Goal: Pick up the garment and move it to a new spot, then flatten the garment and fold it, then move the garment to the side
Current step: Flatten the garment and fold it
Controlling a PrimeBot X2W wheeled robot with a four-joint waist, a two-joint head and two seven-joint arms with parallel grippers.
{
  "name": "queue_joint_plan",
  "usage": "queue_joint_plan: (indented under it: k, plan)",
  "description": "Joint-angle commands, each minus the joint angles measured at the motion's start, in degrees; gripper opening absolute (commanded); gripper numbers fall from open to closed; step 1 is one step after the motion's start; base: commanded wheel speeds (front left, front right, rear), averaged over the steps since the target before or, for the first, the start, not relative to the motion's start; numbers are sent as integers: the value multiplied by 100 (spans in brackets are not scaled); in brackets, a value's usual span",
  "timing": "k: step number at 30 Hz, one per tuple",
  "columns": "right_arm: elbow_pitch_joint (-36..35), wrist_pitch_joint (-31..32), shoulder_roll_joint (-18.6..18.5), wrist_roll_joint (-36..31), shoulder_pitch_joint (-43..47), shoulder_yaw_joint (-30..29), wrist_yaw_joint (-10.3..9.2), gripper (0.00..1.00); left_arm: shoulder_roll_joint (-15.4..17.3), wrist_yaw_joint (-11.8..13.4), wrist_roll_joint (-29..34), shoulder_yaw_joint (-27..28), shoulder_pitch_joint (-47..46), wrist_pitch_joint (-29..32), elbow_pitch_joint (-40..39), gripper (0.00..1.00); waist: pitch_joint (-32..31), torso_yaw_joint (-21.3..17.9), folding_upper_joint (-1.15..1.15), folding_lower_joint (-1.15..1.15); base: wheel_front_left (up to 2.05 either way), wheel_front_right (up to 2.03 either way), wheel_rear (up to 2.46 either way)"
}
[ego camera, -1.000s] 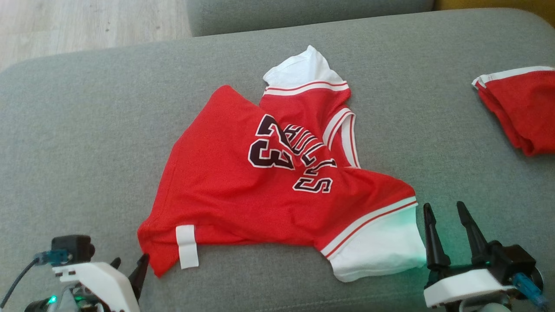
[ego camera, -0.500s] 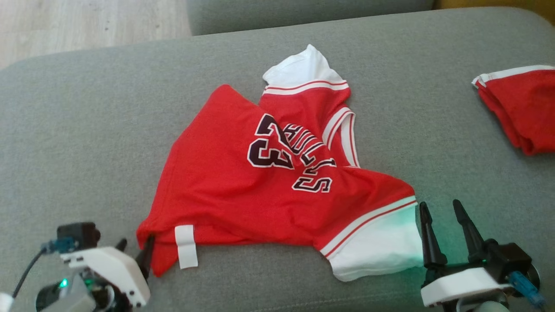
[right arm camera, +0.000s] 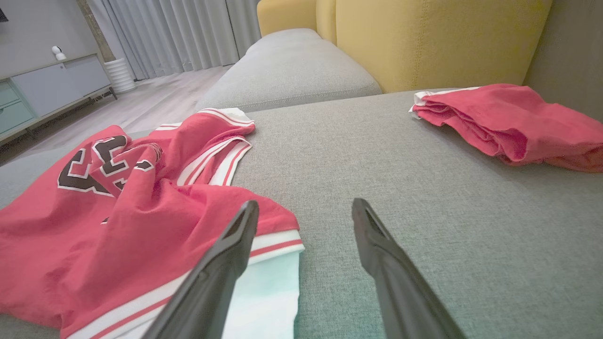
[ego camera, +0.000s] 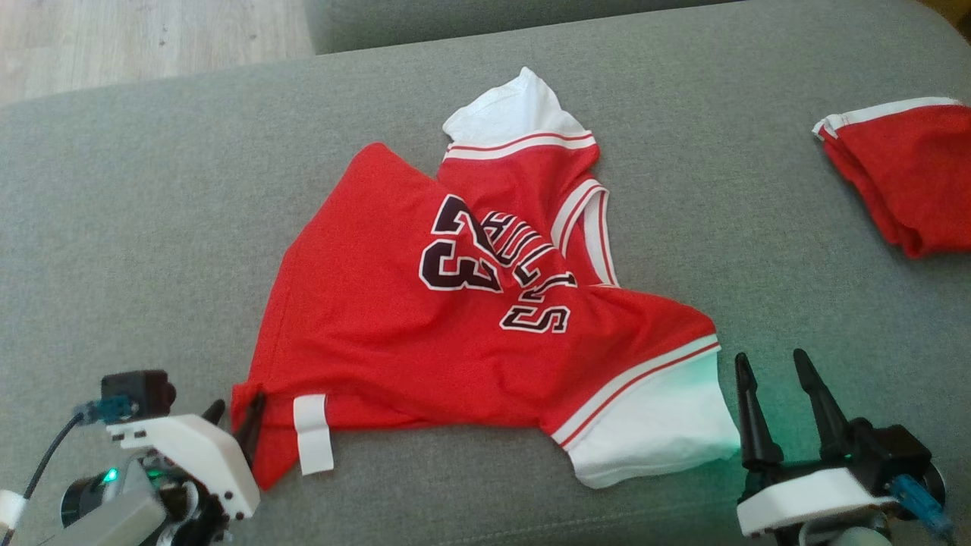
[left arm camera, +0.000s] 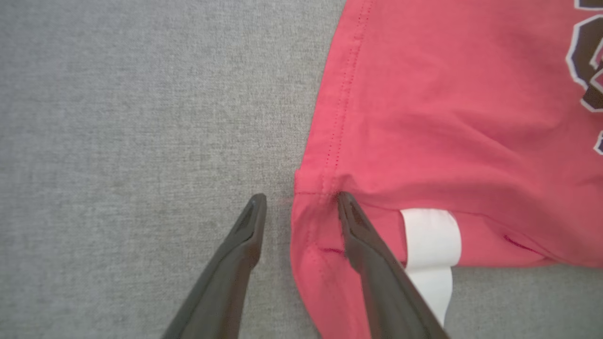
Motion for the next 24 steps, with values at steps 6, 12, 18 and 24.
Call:
queue_joint_plan:
  k: [6,12,18,24]
  plan:
    - [-130,-23,-45,32,-153,140,-5,100,175,-65,52,208,-333,35,-58,72,2,39,0,0,0,0,0]
    - [-133,-23,-45,52,-187,155,-5,100,112,-167,44,163,-381,125,3,0,21,32,0,0,0,0,0]
    - [-121,-23,-45,56,-152,134,-5,100,267,-141,170,241,-506,7,-419,0,-26,7,0,0,0,0,0]
    - [-120,-23,-45,33,-59,59,-5,100,820,112,274,455,-658,17,-1911,0,-136,71,0,0,0,0,0]
